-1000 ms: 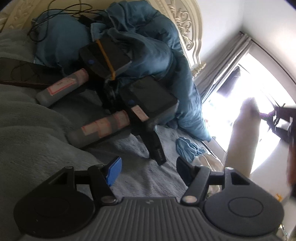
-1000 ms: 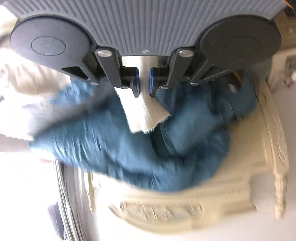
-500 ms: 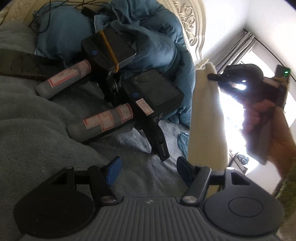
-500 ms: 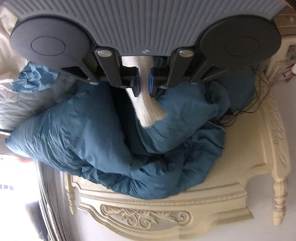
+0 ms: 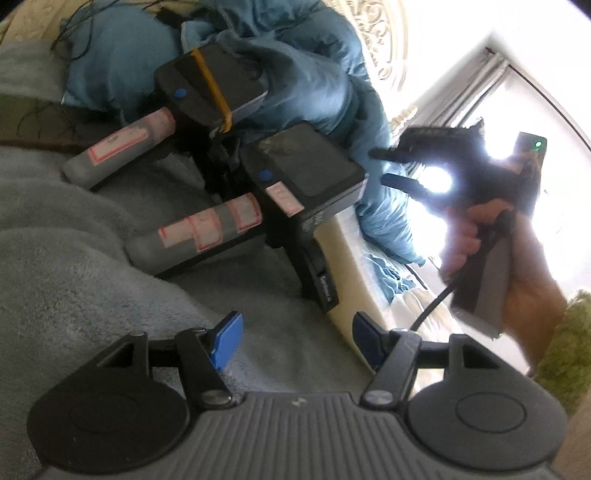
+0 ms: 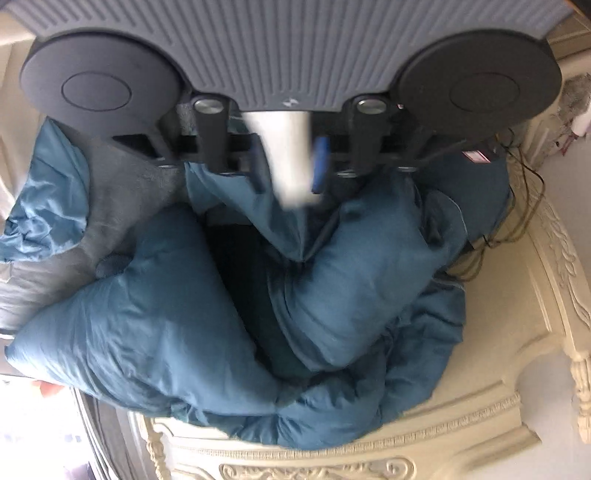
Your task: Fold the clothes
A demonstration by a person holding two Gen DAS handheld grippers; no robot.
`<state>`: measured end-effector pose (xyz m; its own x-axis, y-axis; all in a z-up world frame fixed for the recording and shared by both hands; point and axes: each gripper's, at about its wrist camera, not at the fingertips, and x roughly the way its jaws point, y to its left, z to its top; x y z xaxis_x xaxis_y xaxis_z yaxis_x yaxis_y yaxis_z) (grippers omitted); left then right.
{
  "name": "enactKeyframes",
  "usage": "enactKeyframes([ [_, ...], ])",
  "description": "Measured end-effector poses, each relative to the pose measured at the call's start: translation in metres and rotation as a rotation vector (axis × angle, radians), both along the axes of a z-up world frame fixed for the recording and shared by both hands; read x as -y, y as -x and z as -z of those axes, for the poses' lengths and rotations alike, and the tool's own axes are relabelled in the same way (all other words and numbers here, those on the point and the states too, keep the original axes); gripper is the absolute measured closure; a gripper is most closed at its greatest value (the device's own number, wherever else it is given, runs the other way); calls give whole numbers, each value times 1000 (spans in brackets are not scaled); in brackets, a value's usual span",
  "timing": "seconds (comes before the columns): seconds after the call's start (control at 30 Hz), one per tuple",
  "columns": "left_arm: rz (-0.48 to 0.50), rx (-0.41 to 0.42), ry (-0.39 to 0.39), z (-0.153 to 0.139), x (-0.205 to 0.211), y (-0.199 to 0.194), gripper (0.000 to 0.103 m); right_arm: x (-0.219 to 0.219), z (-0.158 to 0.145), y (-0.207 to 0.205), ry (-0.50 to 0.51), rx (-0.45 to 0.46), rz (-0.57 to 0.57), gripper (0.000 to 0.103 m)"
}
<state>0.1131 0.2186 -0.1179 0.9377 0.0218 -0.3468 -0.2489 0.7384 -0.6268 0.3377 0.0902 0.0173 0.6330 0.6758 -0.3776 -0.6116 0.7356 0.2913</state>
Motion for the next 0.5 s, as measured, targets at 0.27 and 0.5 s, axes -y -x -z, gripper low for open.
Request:
enactKeyframes([
  [0.27,-3,37,-67,-11,16,4,36,121,-51,58,-37,24,91,59],
  [0.5,100,73,-123,-26,46,6,35,334,-74,175,32,49,358,59],
])
